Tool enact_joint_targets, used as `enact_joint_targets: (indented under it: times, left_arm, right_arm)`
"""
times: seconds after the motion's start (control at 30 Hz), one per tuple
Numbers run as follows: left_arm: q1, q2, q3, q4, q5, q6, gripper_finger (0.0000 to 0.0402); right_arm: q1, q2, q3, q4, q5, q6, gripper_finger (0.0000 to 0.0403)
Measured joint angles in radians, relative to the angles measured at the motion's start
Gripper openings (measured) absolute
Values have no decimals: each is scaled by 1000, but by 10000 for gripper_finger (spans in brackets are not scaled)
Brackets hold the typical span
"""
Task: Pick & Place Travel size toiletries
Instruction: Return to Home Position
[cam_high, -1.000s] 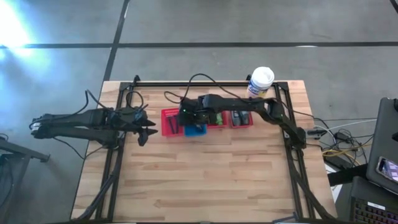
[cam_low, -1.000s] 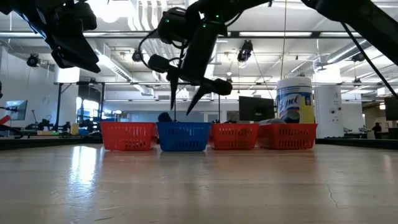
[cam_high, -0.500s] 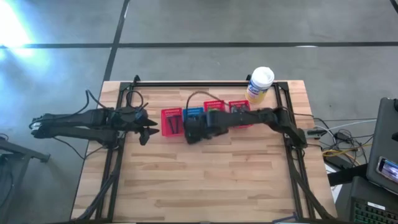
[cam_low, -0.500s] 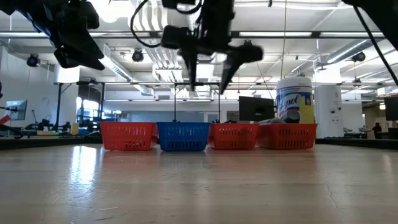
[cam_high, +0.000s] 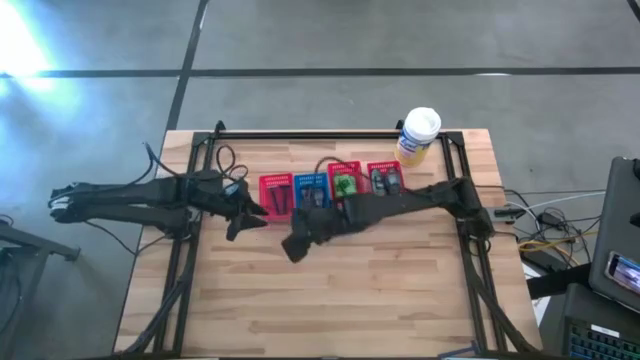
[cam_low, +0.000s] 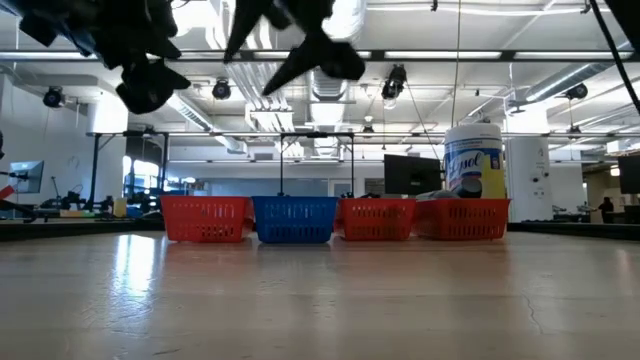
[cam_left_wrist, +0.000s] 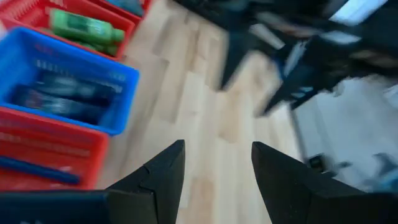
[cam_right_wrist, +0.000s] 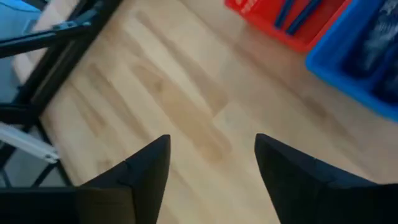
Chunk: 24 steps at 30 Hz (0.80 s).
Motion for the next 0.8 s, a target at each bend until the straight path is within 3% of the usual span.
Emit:
enact_joint_targets:
  times: [0.17, 0.47, 0.6, 0.8]
  left_arm:
    - [73, -43, -85, 165, 168, -63, 190]
    - [198, -275, -141, 140, 179, -100, 190]
    - [222, -341, -148, 122, 119, -99, 190]
    - [224, -384, -149, 113, -69, -67, 190]
  right_arm:
    - [-88, -29, -92, 124, -109, -103, 198]
    - [-166, -207, -394, 383, -120, -134, 158]
    - [-188, -340, -583, 494, -111, -116, 144]
    - [-210, -593, -831, 556, -21, -147, 126]
